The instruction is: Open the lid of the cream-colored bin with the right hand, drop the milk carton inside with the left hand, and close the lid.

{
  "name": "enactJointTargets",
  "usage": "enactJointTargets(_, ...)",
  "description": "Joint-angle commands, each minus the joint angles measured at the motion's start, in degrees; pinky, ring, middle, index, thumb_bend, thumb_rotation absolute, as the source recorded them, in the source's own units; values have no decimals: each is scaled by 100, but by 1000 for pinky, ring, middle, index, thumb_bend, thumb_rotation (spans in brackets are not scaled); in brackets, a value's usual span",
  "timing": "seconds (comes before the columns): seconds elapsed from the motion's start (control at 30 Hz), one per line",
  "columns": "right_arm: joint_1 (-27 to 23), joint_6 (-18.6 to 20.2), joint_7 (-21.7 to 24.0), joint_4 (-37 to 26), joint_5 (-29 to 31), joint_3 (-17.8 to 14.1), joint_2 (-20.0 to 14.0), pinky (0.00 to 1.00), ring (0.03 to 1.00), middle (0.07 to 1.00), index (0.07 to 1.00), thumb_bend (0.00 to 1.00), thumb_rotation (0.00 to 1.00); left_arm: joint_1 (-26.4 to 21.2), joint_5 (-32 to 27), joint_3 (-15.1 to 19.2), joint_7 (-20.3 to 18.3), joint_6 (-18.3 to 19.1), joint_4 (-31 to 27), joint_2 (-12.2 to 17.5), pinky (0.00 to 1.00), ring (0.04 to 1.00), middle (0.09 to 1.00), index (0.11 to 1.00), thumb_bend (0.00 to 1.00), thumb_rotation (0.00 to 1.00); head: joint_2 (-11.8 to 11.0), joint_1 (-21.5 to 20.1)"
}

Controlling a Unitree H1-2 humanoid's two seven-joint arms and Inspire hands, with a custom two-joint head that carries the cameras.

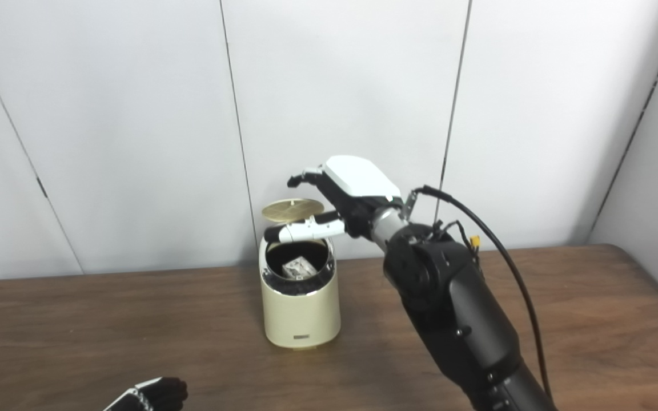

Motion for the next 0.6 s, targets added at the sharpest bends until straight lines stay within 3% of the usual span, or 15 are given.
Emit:
enactJointTargets(0.0, -205, -18, -82, -269, -12, -49, -43, 890, 924, 856, 810, 843, 862, -92, 40, 46, -18, -115, -229, 5, 771, 755, 741, 727, 497, 850, 30, -8)
enactJointTargets(0.2, -48, -68, -93, -442, -27, -22, -58, 935, 918, 842, 807, 838, 872, -109, 36, 56, -43, -101, -254, -1, 759, 755, 744, 729, 491, 854, 41, 10)
enactJointTargets(0.37, 58, -1, 26, -643, -41, -4, -68, 904, 914, 847, 807, 835, 880, -112, 0, 80, -37, -142, -266, -51, 761, 754, 740, 725, 493, 851, 59, 25)
enactJointTargets(0.57, 301, -109, -34, -800, 104, -45, -102, 893, 911, 827, 802, 841, 899, -108, 32, 192, 67, -377, -333, -271, 682, 709, 706, 681, 420, 798, 99, 48)
